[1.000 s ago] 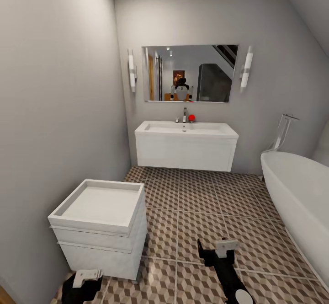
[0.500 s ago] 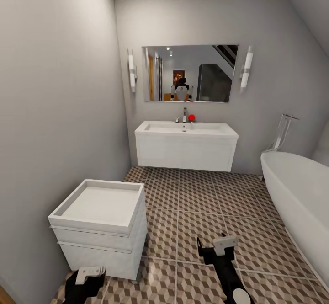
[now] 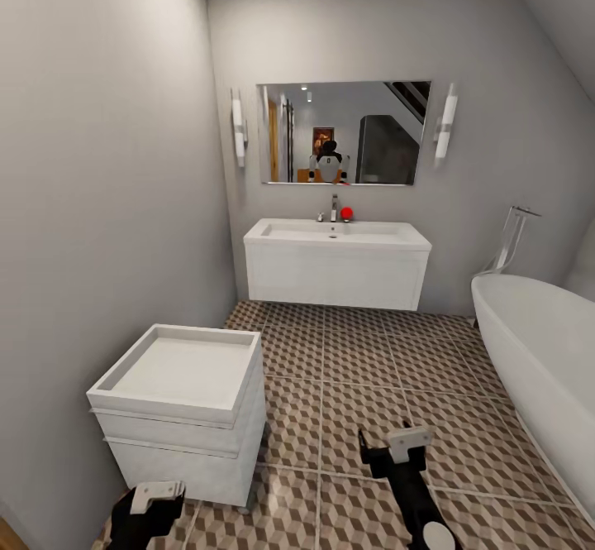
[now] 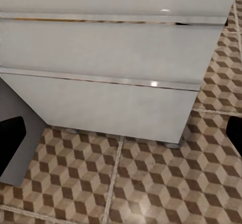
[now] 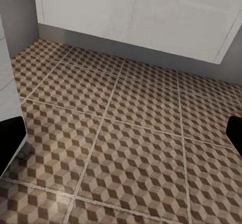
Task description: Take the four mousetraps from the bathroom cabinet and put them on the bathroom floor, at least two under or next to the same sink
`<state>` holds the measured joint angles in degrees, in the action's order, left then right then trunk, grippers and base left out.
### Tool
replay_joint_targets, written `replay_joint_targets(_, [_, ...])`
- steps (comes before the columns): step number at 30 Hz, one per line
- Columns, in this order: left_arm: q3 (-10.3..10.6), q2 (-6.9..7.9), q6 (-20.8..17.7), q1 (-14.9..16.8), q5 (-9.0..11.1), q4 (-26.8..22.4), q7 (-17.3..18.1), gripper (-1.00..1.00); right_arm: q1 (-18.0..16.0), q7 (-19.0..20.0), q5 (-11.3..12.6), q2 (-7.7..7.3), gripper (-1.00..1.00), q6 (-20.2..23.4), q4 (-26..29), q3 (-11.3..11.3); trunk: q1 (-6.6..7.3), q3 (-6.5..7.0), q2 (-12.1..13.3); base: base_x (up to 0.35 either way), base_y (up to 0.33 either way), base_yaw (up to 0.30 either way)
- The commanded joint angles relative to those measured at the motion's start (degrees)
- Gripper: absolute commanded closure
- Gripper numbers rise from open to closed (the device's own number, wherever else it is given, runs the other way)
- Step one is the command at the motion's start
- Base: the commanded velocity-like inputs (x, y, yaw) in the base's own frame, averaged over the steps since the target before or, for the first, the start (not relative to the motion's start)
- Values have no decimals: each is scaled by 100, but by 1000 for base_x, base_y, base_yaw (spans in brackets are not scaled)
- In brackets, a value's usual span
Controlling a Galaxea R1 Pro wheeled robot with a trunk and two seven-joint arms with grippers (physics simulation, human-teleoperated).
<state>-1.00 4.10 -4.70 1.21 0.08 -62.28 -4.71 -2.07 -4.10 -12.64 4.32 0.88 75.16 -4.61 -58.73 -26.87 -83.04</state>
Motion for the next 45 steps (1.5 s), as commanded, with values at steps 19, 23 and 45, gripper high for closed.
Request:
replay_joint_targets(19, [10,0,-31,2,18,47,-21,-100,-1,-39,-62,-200,-100,11,-11,-24,0,-6,-3,0,0,3])
replay_joint_targets(23, [12,-7,-31,2,18,61,-21,-100,-2,-44,-63,-195,-100,10,-11,-19,0,-6,-3,0,0,115])
replay_joint_targets(45, [23,-23,-23,2,18,186,-21,-100,-2,-47,-63,-195,-100,9,-11,-13,0,-6,-3,-126,0,225])
